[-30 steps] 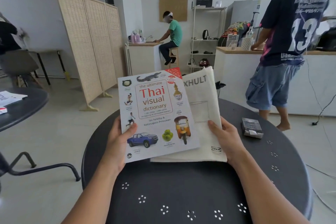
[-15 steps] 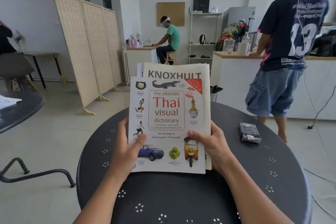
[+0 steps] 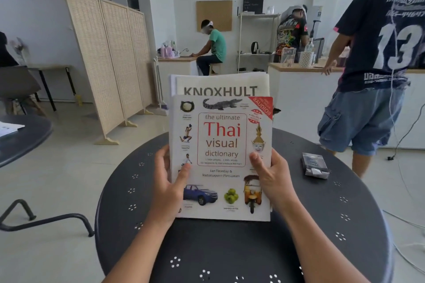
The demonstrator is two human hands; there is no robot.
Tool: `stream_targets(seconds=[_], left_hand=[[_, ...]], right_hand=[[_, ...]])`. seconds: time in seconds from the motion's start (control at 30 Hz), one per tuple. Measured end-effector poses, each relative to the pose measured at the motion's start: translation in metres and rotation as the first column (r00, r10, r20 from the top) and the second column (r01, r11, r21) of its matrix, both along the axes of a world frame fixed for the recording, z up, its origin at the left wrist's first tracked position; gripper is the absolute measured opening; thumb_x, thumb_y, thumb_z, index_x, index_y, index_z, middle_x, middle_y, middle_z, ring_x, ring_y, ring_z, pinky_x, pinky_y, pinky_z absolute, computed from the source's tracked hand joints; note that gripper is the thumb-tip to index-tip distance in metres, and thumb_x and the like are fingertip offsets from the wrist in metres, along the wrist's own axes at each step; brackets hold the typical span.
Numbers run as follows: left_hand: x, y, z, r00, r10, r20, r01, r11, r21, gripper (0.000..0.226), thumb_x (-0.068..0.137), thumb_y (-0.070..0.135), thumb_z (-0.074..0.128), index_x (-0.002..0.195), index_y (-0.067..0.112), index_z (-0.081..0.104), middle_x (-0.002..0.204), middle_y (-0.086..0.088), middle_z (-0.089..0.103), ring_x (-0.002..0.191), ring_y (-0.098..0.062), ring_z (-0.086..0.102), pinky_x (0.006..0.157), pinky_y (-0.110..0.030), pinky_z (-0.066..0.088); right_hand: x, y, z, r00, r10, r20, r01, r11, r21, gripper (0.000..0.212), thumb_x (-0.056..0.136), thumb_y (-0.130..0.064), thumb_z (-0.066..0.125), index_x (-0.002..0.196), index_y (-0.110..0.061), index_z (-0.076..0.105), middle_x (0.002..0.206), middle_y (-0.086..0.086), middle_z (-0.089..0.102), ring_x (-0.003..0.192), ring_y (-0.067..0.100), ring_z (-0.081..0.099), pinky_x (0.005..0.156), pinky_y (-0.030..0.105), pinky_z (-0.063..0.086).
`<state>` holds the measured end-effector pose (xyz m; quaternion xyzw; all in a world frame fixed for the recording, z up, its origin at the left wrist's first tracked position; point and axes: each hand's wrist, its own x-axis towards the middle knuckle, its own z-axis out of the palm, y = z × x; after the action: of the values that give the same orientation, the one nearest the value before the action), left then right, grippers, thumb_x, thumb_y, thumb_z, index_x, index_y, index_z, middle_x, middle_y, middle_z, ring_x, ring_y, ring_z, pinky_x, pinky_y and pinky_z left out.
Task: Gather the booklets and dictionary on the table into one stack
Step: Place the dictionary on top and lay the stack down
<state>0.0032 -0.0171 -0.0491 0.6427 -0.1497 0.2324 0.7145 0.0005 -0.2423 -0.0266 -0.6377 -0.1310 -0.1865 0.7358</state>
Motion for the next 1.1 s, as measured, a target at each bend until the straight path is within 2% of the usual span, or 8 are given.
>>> stream_targets(seconds=[0.13, 0.27, 0.37, 0.53, 0.63, 0.8, 1.0, 1.1], left_hand=[[-0.001, 0.002, 0.003, 0.998, 0.023, 0.056, -0.023, 1.0, -0.003, 0.047, 0.091, 0.02, 0.059, 0.135, 0.023, 0.04, 0.128, 0.007, 0.066, 0.12, -0.015, 0.065, 0.089, -0.03, 0.058], [0.003, 0.002, -0.002, 1.0, -0.023, 0.0, 0.023, 0.997, 0.067, 0.037, 0.093, 0.03, 0.053, 0.129, 0.026, 0.045, 0.125, 0.01, 0.068, 0.119, -0.011, 0.065, 0.092, -0.032, 0.058], [0.003, 0.0, -0.003, 0.998, -0.042, -0.056, 0.044, 0.998, 0.047, 0.037, 0.093, 0.035, 0.051, 0.129, 0.029, 0.047, 0.126, 0.012, 0.069, 0.119, -0.009, 0.065, 0.095, -0.032, 0.055], [0.004, -0.003, -0.002, 0.99, -0.063, -0.123, 0.067, 0.997, 0.026, 0.033, 0.093, 0.035, 0.052, 0.126, 0.04, 0.05, 0.125, 0.017, 0.07, 0.119, -0.004, 0.064, 0.093, -0.025, 0.054], [0.002, -0.003, -0.001, 0.99, -0.054, -0.132, 0.058, 0.998, 0.025, 0.025, 0.1, 0.029, 0.053, 0.124, 0.033, 0.049, 0.12, 0.017, 0.072, 0.115, -0.004, 0.065, 0.088, -0.021, 0.055], [-0.001, -0.003, 0.001, 0.98, -0.02, -0.196, 0.039, 0.995, 0.091, 0.017, 0.103, 0.026, 0.046, 0.119, 0.032, 0.047, 0.123, 0.016, 0.065, 0.104, 0.012, 0.064, 0.078, -0.007, 0.051], [0.001, 0.0, -0.001, 0.964, 0.078, -0.255, -0.035, 0.985, 0.167, 0.027, 0.106, 0.013, 0.042, 0.131, 0.021, 0.044, 0.124, 0.007, 0.067, 0.106, -0.002, 0.067, 0.084, -0.022, 0.053], [0.0, 0.004, 0.001, 0.941, 0.143, -0.306, -0.09, 0.979, 0.183, 0.03, 0.102, 0.006, 0.044, 0.126, 0.023, 0.052, 0.114, 0.007, 0.071, 0.096, -0.005, 0.072, 0.075, -0.024, 0.057]], right_hand=[[0.001, 0.006, 0.003, 0.998, -0.035, 0.061, 0.034, 0.999, 0.008, 0.027, 0.083, -0.03, 0.065, 0.104, -0.014, 0.067, 0.097, -0.004, 0.082, 0.088, 0.02, 0.079, 0.065, 0.029, 0.062], [0.002, 0.009, 0.001, 0.995, -0.076, 0.064, 0.079, 0.996, -0.036, 0.056, 0.073, -0.063, 0.069, 0.11, -0.021, 0.066, 0.102, -0.009, 0.08, 0.094, 0.015, 0.077, 0.068, 0.027, 0.062], [0.003, 0.013, -0.004, 0.991, -0.114, 0.069, 0.117, 0.992, -0.043, 0.066, 0.074, -0.071, 0.064, 0.117, -0.021, 0.058, 0.112, -0.006, 0.078, 0.101, 0.015, 0.076, 0.073, 0.031, 0.063], [0.003, 0.016, -0.011, 0.99, -0.134, 0.036, 0.137, 0.989, -0.065, 0.028, 0.092, -0.047, 0.049, 0.114, -0.028, 0.047, 0.106, -0.013, 0.075, 0.098, 0.005, 0.074, 0.074, 0.026, 0.062], [-0.002, 0.014, -0.009, 0.993, -0.115, 0.036, 0.118, 0.99, -0.074, 0.027, 0.094, -0.043, 0.053, 0.115, -0.027, 0.049, 0.112, -0.007, 0.075, 0.102, 0.011, 0.074, 0.077, 0.033, 0.063], [-0.004, 0.015, -0.012, 0.99, -0.138, -0.036, 0.132, 0.983, -0.126, 0.02, 0.1, -0.036, 0.049, 0.116, -0.024, 0.047, 0.103, -0.012, 0.074, 0.091, 0.002, 0.075, 0.062, 0.018, 0.058], [-0.002, 0.005, -0.018, 0.991, -0.079, -0.107, 0.051, 0.969, -0.24, 0.016, 0.106, -0.023, 0.046, 0.121, -0.025, 0.041, 0.116, -0.013, 0.072, 0.104, 0.007, 0.072, 0.078, 0.03, 0.061], [0.0, 0.006, -0.014, 0.98, -0.119, -0.157, 0.051, 0.922, -0.384, 0.017, 0.105, -0.025, 0.047, 0.122, -0.028, 0.044, 0.114, -0.016, 0.071, 0.1, 0.001, 0.071, 0.081, 0.028, 0.061]])
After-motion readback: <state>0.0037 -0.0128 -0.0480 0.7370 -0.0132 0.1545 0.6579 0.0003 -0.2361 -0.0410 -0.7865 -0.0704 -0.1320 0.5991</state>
